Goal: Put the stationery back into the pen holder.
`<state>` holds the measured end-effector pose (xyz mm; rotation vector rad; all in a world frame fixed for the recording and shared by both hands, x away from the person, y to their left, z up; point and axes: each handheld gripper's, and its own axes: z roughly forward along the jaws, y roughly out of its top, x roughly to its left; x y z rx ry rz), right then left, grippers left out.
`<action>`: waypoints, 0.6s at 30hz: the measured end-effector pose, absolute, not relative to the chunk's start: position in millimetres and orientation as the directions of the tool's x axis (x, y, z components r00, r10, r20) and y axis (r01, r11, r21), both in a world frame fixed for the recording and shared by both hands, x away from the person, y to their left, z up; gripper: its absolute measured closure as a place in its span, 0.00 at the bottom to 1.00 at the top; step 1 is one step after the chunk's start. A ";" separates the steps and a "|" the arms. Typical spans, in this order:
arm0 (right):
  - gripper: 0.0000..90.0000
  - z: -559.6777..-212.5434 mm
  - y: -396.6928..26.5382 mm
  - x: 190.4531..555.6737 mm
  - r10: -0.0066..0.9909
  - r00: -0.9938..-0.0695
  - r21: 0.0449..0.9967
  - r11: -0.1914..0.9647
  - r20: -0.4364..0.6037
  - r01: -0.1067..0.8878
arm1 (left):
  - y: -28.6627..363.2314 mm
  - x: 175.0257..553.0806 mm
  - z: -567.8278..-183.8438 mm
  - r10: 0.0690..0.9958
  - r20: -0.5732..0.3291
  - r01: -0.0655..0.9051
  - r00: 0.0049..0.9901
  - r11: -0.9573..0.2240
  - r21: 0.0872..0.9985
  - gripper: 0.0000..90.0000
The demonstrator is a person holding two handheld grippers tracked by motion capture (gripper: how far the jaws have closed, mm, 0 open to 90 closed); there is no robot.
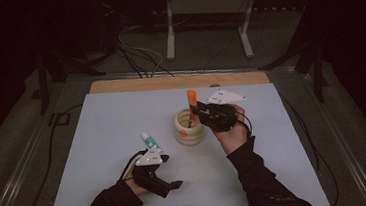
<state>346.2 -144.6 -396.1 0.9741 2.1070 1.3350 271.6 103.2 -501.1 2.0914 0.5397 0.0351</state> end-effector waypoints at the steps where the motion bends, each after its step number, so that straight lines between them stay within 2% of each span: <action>1: 0.84 -397.2 -144.1 347.5 0.767 -0.642 0.906 0.276 -0.005 0.322 | 103.1 271.6 -501.2 0.391 -0.185 0.364 0.902 -0.455 0.813 0.00; 18: 0.83 -418.9 -136.7 362.4 0.784 -0.619 0.897 0.238 0.049 0.372 | 104.1 271.9 -501.5 0.391 -0.194 0.370 0.900 -0.447 0.814 0.00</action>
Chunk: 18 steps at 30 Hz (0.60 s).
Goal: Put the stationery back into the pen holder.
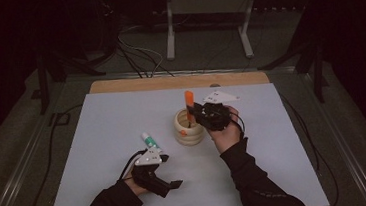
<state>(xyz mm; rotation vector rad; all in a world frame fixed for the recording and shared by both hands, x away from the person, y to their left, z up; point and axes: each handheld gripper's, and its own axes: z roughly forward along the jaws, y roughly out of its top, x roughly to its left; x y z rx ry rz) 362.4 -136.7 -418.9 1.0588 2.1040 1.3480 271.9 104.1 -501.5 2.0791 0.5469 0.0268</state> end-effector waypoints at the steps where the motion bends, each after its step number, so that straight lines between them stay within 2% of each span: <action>1: 0.83 -419.8 -136.4 362.9 0.784 -0.618 0.896 0.237 0.052 0.376 | 104.2 271.9 -501.4 0.391 -0.194 0.370 0.900 -0.448 0.814 0.00; 18: 0.83 -435.5 -130.2 371.1 0.790 -0.606 0.882 0.213 0.097 0.420 | 104.7 271.1 -500.3 0.387 -0.188 0.361 0.903 -0.444 0.820 0.00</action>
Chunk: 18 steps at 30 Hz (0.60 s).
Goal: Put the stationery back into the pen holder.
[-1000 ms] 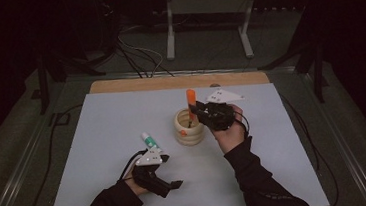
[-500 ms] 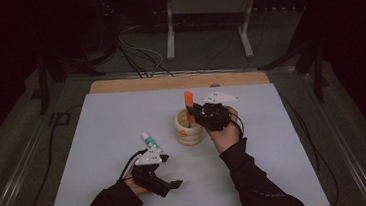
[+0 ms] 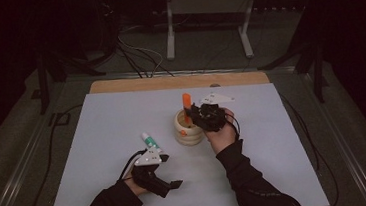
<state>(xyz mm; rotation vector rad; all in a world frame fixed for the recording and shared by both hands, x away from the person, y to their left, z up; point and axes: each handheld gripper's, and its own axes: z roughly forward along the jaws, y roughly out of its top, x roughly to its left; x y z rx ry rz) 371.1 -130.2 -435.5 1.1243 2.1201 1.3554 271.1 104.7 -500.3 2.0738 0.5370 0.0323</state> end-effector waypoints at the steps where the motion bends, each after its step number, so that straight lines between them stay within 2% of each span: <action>1: 0.83 -436.3 -130.5 371.8 0.790 -0.604 0.880 0.212 0.102 0.425 | 104.8 271.0 -500.1 0.387 -0.188 0.361 0.903 -0.443 0.820 0.00; 15: 0.82 -443.6 -130.8 373.3 0.793 -0.593 0.864 0.193 0.142 0.465 | 110.5 269.0 -496.9 0.386 -0.191 0.356 0.903 -0.420 0.835 0.00; 18: 0.61 -440.1 -133.2 370.6 0.794 -0.590 0.880 0.168 0.147 0.444 | 114.2 268.2 -496.0 0.388 -0.185 0.349 0.903 -0.410 0.842 0.00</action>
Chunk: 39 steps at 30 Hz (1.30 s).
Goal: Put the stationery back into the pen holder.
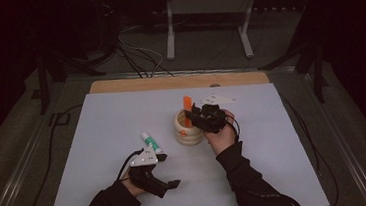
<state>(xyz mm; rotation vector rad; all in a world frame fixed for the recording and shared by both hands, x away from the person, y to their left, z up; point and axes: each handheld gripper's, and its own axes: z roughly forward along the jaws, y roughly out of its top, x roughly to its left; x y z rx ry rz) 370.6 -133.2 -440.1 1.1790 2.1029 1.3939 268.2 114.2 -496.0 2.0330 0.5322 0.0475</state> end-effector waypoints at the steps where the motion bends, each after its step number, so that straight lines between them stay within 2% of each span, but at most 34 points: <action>1: 0.58 -438.4 -134.1 370.1 0.796 -0.588 0.882 0.166 0.145 0.441 | 115.7 268.0 -495.7 0.392 -0.186 0.352 0.901 -0.409 0.842 0.00; 5: 0.48 -432.7 -137.4 367.7 0.793 -0.592 0.894 0.151 0.146 0.422 | 122.4 267.8 -494.7 0.405 -0.183 0.353 0.896 -0.397 0.847 0.00; 14: 0.13 -423.2 -128.3 359.3 0.755 -0.630 0.907 0.120 0.181 0.404 | 139.1 265.4 -493.0 0.450 -0.134 0.326 0.883 -0.384 0.864 0.00; 29: 0.12 -420.8 -90.8 335.1 0.677 -0.711 0.904 0.160 0.192 0.397 | 170.8 261.6 -491.3 0.509 -0.123 0.320 0.852 -0.320 0.892 0.00; 39: 0.12 -429.2 -65.1 324.8 0.655 -0.739 0.904 0.205 0.157 0.374 | 194.3 262.2 -490.6 0.561 -0.122 0.333 0.819 -0.290 0.897 0.00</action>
